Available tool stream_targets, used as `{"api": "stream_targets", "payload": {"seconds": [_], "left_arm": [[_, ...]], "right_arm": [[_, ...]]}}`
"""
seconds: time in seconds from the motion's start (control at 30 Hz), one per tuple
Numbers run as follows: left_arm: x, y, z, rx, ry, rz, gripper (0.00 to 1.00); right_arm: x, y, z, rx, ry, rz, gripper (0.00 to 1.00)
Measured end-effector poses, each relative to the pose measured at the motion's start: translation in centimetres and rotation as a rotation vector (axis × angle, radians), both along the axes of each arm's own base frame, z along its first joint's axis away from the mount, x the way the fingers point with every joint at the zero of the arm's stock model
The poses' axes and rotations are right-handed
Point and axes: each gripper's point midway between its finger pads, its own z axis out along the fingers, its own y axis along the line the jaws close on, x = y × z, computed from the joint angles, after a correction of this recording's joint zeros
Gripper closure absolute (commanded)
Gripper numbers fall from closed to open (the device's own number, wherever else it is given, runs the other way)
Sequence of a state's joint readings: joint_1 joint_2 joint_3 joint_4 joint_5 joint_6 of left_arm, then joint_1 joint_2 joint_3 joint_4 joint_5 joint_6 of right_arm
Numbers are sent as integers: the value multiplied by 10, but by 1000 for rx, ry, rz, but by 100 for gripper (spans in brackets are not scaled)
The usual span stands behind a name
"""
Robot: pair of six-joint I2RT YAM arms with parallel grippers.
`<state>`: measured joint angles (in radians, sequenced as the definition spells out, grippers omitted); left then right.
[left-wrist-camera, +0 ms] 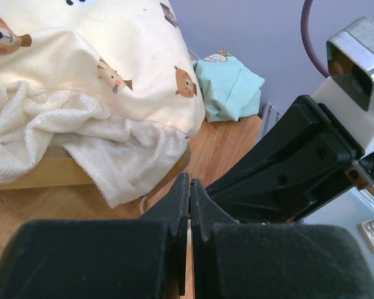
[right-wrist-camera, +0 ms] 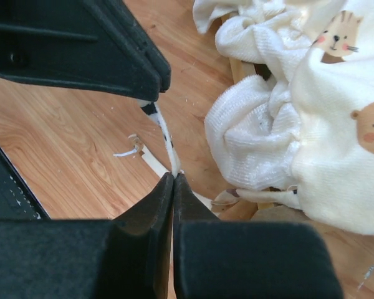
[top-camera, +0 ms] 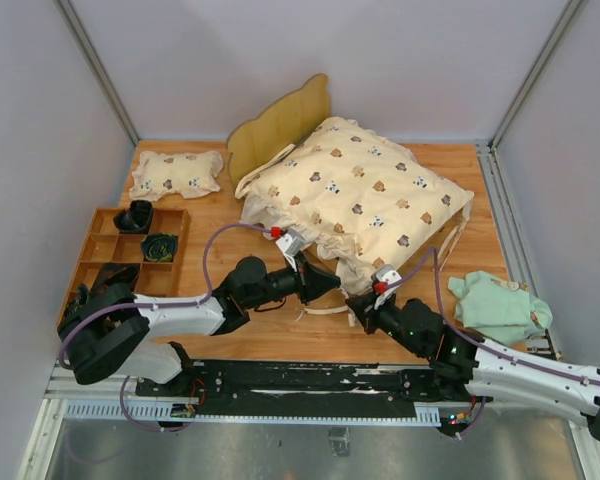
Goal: Set up the pet bed
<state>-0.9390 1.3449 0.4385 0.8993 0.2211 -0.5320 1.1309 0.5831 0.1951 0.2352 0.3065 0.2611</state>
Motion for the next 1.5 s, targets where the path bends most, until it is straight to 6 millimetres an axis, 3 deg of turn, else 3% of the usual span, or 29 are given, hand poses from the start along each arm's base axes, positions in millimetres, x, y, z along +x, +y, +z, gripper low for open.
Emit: {"api": "stream_targets", "payload": {"seconds": [0.13, 0.17, 0.23, 0.3, 0.47, 0.77, 1.13, 1.5], "left_arm": [[0, 2, -2, 4, 1, 4, 90], [0, 2, -2, 7, 0, 3, 84], [0, 2, -4, 14, -3, 3, 61], [0, 2, -6, 23, -12, 3, 72], [-4, -3, -19, 77, -60, -9, 80], [-3, -20, -69, 231, -98, -29, 70], [4, -44, -84, 272, -121, -50, 66], [-1, -50, -105, 295, -97, -70, 62]], "right_arm": [[-2, -8, 7, 70, -3, -21, 100], [-3, -9, 7, 85, 3, -27, 100], [-4, -16, 10, 124, 21, -53, 100], [-5, -22, 8, 142, 54, -84, 100], [-11, -44, -15, 121, 181, -177, 100], [-17, -54, -24, 186, 288, -249, 100], [-17, -56, -28, 198, 310, -269, 100], [-17, -57, -30, 195, 308, -275, 100]]}}
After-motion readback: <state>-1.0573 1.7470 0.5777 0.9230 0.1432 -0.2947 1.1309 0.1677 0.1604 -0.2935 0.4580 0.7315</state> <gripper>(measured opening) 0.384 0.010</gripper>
